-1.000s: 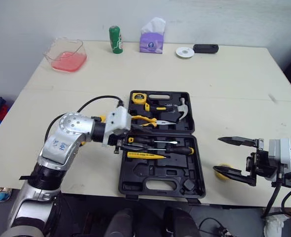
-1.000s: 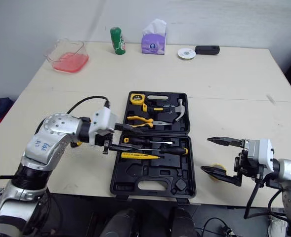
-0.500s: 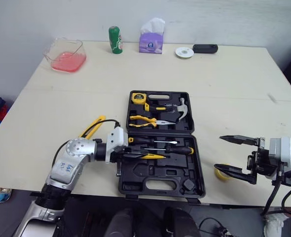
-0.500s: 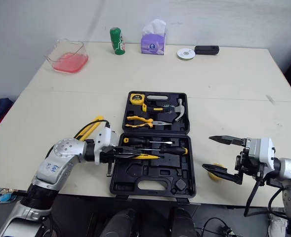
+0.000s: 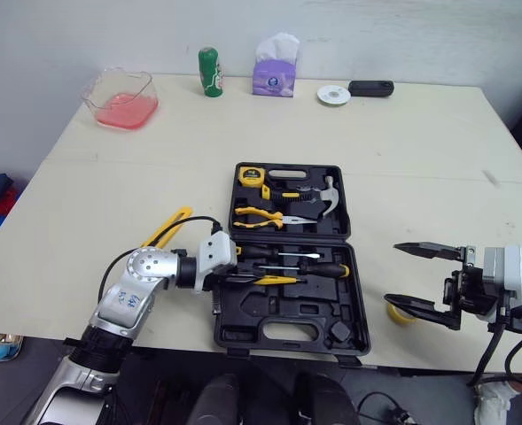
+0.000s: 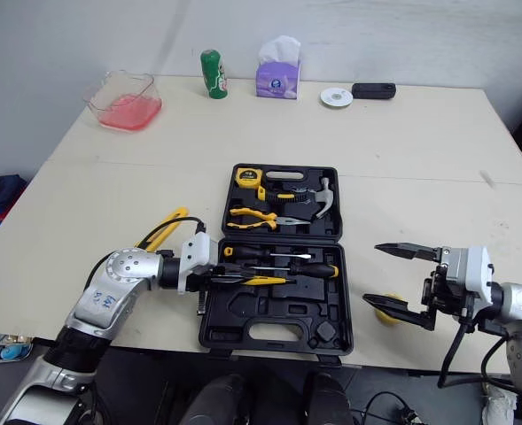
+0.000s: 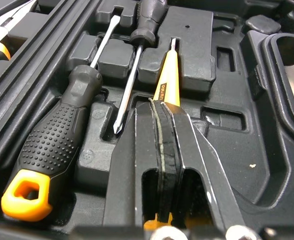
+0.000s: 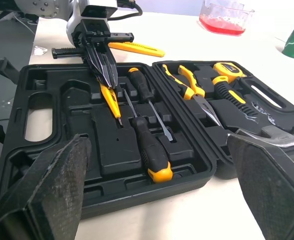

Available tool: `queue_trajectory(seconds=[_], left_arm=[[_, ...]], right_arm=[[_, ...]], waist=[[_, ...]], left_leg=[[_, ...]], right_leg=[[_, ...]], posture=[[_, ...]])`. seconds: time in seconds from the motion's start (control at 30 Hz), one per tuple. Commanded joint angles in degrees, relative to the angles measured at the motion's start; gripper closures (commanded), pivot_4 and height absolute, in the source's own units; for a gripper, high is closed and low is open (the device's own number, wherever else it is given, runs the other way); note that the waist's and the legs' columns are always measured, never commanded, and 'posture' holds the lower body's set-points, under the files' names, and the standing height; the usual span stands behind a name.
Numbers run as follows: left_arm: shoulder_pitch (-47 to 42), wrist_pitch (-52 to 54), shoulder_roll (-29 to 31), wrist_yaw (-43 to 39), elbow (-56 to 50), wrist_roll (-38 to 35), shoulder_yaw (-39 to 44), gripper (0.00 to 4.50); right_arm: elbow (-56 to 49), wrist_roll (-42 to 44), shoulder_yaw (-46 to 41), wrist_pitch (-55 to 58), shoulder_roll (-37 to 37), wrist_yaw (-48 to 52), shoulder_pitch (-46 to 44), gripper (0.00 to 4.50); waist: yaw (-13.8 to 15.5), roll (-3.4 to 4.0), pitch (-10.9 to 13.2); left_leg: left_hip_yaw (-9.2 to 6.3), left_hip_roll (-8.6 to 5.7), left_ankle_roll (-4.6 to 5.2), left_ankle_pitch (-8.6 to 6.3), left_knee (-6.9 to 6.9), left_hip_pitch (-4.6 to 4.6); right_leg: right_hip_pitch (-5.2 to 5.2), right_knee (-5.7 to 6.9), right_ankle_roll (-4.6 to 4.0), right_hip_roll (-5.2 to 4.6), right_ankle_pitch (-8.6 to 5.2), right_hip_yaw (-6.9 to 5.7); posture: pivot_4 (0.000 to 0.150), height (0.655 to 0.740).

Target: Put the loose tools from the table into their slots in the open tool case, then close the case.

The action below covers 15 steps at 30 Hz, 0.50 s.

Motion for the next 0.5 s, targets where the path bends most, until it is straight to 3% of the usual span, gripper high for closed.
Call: queue_trajectory(seconds=[0.03,0.4,0.5], left_arm=[[0.83,0.74,1.16,0.33,1.7,3.64,-3.0,4.46],[1.78,2.73,4.29,0.14,4.17,9.31,-9.24,4.46],[1.35,2.95,4.1,1.16,4.53,9.58,-9.22,4.46]], right_arm=[[0.48,0.29,-1.08,-2.01,-0.03,1.03,0.56,0.0],[0.74,-0.04,-0.09,-2.78,0.33,0.47,0.22,0.0],[0.61,-0.14,-0.01,-2.67,0.28,0.22,0.03,0.0]], waist=[[0.03,0.01,-0.03],[-0.13,0.29,-0.48],[-0.15,0.34,-0.52]], left_leg=[[0.0,0.0,0.0,0.0,0.0,0.02],[0.07,0.01,-0.01,-0.04,-0.04,0.23],[0.27,0.03,-0.02,-0.08,-0.27,0.75]], right_leg=[[0.03,0.0,0.0,0.0,0.0,0.0],[0.15,0.02,0.0,-0.05,0.0,0.14],[0.49,-0.17,-0.01,-0.14,-0.01,0.34]], posture=[[0.15,0.74],[0.15,0.74],[0.15,0.74]])
